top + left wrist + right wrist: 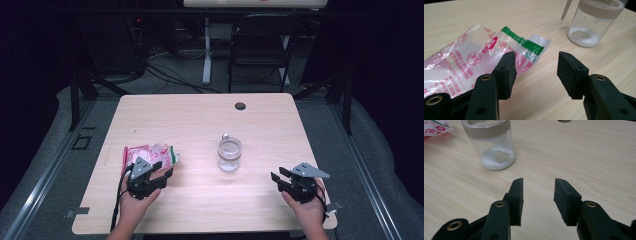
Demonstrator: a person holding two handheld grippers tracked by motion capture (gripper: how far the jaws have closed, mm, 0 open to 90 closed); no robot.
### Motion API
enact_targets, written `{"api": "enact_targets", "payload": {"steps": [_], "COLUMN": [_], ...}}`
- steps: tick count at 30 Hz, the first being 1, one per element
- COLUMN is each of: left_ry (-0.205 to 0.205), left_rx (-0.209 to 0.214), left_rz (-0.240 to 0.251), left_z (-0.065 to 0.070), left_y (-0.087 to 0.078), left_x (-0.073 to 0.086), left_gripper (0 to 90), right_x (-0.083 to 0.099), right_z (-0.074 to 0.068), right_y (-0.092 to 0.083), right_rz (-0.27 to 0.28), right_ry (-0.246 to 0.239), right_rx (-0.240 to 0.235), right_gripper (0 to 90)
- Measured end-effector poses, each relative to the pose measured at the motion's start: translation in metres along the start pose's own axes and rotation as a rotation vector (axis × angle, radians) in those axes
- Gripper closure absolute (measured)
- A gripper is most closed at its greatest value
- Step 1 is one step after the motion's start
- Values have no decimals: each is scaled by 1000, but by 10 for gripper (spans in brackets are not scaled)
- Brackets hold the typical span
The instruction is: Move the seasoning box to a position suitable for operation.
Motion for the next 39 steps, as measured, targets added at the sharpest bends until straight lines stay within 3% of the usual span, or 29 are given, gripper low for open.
{"api": "enact_targets", "payload": {"steps": [2,8,11,14,16,19,22,25,32,39], "left_ry": [7,-8,20,29,17,-5,-42,-50,-32,-42], "left_rx": [-3,34,45,71,97,104,119,111,87,79], "left_rz": [-8,-5,-19,-31,-37,-30,-29,-35,-85,-121], "left_z": [2,16,27,37,44,49,55,60,65,69], "left_y": [1,5,10,20,28,37,51,66,104,127], "left_x": [-2,-12,-21,-29,-33,-38,-45,-51,-59,-58], "left_gripper": [500,649,715,789,841,896,900,900,900,900], "right_x": [-1,-11,-20,-28,-32,-35,-37,-43,-54,-56], "right_z": [-2,-9,-10,-12,-15,-20,-26,-28,-24,-30], "right_y": [0,4,7,14,20,26,38,52,79,99], "right_rz": [3,22,33,25,24,18,10,6,5,10], "right_ry": [-3,-17,-32,-40,-50,-74,-85,-84,-38,-51], "right_rx": [-3,-10,-8,-22,-37,-53,-79,-90,-106,-117], "right_gripper": [598,576,579,662,714,757,818,888,900,900]}}
Point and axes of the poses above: each handheld gripper's, and its own axes: y roughly forward along the jaws, x roughly out of its underside, z roughly to its right, the point moved 4 cm from there along y, roughly forward along the jaws, and after that the axes turned 2 degrees about x, right-handed, at the moved point
